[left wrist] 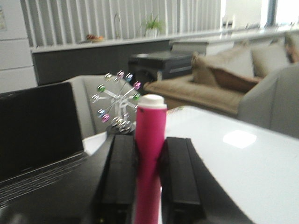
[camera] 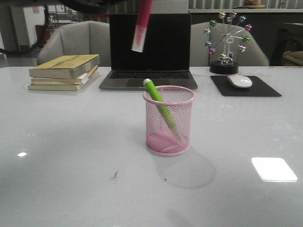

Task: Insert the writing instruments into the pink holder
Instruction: 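Lift the pink marker with the left gripper toward the holder, then insert the pink marker into the holder and open the left gripper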

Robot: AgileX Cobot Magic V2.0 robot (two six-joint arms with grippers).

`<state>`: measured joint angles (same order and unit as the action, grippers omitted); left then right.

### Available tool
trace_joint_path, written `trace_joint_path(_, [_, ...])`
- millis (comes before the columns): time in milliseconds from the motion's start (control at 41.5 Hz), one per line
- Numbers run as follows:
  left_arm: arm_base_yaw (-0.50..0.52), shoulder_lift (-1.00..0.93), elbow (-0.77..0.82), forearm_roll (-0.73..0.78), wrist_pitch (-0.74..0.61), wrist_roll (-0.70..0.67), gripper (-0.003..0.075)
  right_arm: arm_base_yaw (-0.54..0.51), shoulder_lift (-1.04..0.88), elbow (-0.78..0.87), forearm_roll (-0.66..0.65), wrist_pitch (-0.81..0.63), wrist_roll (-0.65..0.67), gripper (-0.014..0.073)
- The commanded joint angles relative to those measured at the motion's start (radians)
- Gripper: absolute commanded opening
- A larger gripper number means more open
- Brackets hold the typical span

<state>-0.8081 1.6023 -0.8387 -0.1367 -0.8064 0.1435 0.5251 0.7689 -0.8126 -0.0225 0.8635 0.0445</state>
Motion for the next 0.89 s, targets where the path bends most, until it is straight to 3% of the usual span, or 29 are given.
trace_joint_path(0, [-0.029,0.049,-0.022,-0.010,-0.257,-0.039,0.0091,-0.006,-0.007,-0.028,-0.007,-0.057,-0.010,0.0506])
trace_joint_path(121, [-0.043,0.146,-0.022,0.002,-0.407,-0.041,0.0091,-0.006,-0.007,-0.028,-0.007,-0.057,-0.010,0.0506])
trace_joint_path(627, [-0.045,0.273,-0.041,0.007,-0.310,-0.042,0.0102,-0.006,-0.007,-0.028,-0.007,-0.057,-0.010,0.0506])
trace_joint_path(747, [-0.045,0.273,-0.041,0.005,-0.310,-0.042,0.0208,-0.006,-0.007,-0.028,-0.007,-0.057,-0.010,0.0506])
trace_joint_path(868, [-0.045,0.273,-0.041,0.005,-0.310,-0.042,0.0375,-0.006,-0.007,-0.028,-0.007,-0.057,-0.010,0.0506])
